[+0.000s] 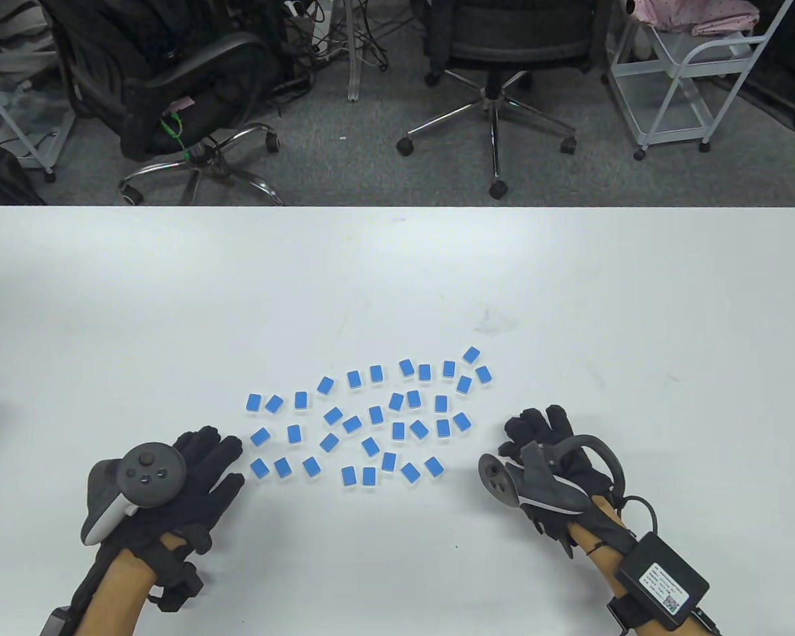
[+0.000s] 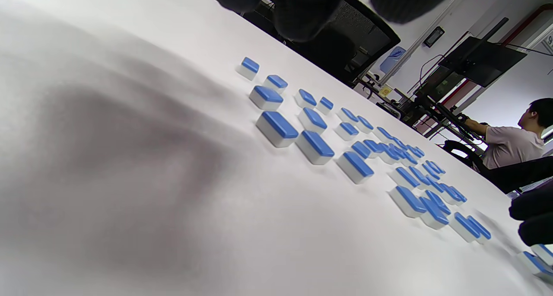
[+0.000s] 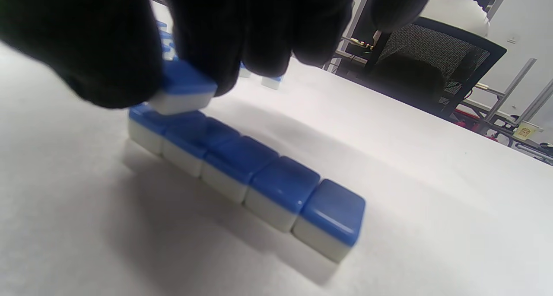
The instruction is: Build mahjong tile wall
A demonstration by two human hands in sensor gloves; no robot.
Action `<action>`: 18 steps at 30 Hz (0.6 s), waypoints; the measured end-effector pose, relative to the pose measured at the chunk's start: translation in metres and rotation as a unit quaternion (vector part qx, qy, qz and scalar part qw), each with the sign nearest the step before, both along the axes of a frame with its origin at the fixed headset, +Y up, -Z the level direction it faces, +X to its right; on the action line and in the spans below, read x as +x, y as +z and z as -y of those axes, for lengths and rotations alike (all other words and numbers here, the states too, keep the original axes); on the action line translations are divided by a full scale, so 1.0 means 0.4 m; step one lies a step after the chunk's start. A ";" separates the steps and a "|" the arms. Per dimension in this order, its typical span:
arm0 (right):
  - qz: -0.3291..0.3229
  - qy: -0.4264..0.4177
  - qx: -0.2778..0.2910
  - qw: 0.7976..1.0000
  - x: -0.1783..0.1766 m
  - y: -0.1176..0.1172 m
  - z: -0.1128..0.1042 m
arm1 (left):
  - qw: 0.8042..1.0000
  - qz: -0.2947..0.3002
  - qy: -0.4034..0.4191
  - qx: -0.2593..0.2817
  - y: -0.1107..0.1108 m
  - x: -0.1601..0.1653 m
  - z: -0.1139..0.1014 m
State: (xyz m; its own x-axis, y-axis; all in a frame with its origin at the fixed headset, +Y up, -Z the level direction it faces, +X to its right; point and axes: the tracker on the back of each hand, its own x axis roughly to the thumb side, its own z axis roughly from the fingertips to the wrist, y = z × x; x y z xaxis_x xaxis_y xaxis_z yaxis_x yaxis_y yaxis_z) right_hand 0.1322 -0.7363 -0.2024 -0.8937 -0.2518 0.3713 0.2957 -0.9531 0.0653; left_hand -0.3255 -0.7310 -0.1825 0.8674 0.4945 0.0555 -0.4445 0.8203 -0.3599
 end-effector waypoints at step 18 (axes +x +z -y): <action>0.046 -0.074 -0.025 0.996 0.060 -0.008 -0.061 | 1.000 0.000 0.001 0.001 0.003 0.002 -0.006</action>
